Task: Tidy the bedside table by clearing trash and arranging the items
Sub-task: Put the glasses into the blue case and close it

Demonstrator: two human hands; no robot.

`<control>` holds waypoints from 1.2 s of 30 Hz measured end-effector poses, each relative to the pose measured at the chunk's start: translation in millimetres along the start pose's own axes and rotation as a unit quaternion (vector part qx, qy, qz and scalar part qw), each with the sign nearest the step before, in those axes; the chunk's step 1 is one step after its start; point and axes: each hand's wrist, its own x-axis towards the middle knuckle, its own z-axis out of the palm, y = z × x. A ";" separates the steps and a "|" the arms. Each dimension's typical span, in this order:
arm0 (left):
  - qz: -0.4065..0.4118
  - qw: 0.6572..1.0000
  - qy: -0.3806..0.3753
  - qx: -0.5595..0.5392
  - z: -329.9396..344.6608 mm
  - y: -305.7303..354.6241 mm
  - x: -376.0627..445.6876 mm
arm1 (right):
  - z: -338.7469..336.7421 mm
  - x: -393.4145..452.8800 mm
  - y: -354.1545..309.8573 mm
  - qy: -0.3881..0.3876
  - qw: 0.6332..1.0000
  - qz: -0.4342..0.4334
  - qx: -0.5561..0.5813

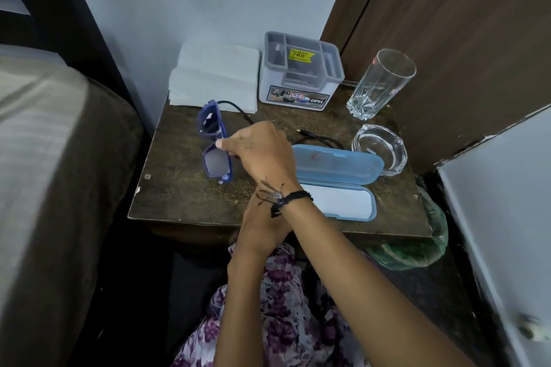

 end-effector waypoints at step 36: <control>0.133 0.988 0.037 -0.069 -18.1 18.8 6.3 | -134.1 -51.0 120.8 -0.038 0.903 -0.229 -0.361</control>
